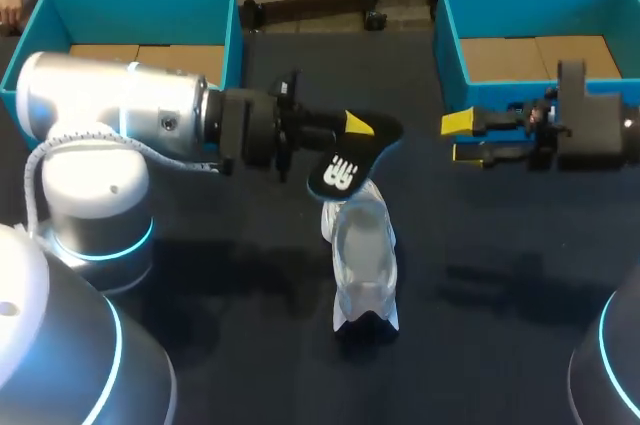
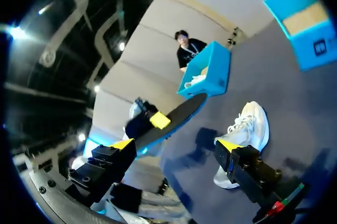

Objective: Take the shoe out of the shoebox, open the shoe tongue, remove and reinsert the insole, then place the shoe into the shoebox

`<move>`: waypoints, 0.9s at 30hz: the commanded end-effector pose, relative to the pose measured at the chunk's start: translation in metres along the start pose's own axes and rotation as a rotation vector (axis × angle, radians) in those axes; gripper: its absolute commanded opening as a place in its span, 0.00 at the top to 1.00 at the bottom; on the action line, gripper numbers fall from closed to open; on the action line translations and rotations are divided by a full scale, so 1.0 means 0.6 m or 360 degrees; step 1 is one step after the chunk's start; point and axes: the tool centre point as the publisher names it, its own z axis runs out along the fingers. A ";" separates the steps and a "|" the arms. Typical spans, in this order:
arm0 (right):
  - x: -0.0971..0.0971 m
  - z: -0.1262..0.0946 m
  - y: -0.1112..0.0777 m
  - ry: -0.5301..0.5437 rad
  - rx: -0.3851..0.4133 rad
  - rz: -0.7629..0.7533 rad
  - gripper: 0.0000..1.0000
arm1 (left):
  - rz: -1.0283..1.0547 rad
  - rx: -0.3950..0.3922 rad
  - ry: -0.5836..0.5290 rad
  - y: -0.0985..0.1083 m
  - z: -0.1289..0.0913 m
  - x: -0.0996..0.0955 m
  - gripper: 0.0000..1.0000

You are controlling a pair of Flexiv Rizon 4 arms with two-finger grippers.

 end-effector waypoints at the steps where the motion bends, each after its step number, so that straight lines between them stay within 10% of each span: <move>1: 0.002 -0.005 0.014 -0.0049 0.0054 0.0013 0.00 | -0.0022 -0.0019 0.0013 -0.005 -0.001 -0.004 1.00; 17: 0.002 -0.005 0.014 -0.0049 0.0054 0.0013 0.00 | -0.0078 0.0021 -0.0001 -0.008 -0.004 -0.004 1.00; 27: -0.048 -0.034 0.004 -0.0010 0.0046 -0.0453 0.00 | -0.0283 0.0100 -0.0062 -0.019 -0.039 0.007 1.00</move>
